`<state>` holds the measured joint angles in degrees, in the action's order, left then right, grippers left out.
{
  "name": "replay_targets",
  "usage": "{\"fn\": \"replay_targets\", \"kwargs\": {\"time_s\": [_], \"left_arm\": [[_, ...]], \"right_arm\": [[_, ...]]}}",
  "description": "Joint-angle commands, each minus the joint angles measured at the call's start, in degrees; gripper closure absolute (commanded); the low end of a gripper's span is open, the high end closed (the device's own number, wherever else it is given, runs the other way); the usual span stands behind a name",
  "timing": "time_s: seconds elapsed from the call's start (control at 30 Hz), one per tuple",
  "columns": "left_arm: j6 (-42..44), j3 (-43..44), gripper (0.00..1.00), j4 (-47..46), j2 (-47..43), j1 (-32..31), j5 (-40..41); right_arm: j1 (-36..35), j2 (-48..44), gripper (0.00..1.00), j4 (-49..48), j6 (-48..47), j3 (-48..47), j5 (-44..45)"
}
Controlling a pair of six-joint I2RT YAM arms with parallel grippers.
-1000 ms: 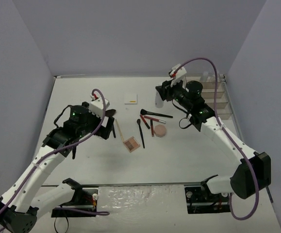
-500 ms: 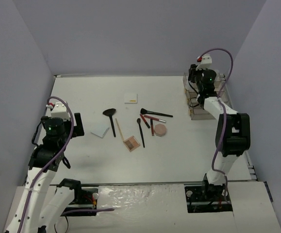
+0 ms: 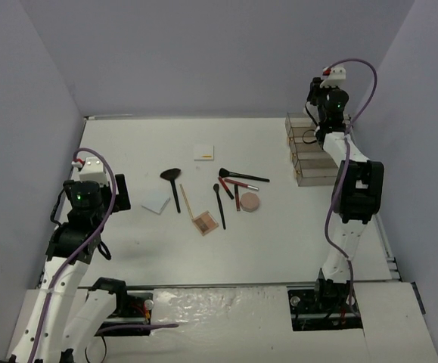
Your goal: Organize the makeup
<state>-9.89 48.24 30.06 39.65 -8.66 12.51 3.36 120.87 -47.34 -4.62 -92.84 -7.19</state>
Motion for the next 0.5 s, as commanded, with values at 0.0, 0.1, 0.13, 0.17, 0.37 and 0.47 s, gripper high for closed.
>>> {"fn": "replay_targets", "kwargs": {"time_s": [0.0,0.1,0.13,0.17,0.37,0.47], "left_arm": [[-0.6,1.2,0.03,-3.5,0.7,0.7,0.2],[-0.6,1.2,0.03,-3.6,0.8,0.9,-0.2],[-0.6,1.2,0.03,-3.6,0.8,0.9,-0.3],[-0.5,1.2,0.03,-3.7,0.8,0.9,-0.5],[-0.4,1.2,0.03,-3.8,0.9,1.0,-0.8],[-0.3,1.1,0.03,-3.9,0.8,1.0,-0.7]], "right_arm": [[0.0,2.2,1.00,-7.6,-0.2,-7.9,-0.9],[0.1,4.8,1.00,-6.5,0.2,-9.9,-2.0],[0.1,5.6,1.00,-6.2,0.2,-10.3,-2.3],[0.1,6.2,1.00,-6.0,0.2,-10.7,-2.2],[0.3,9.4,1.00,-3.1,0.1,-12.6,-3.0],[0.2,10.0,1.00,-2.1,0.1,-12.5,-3.5]]}}
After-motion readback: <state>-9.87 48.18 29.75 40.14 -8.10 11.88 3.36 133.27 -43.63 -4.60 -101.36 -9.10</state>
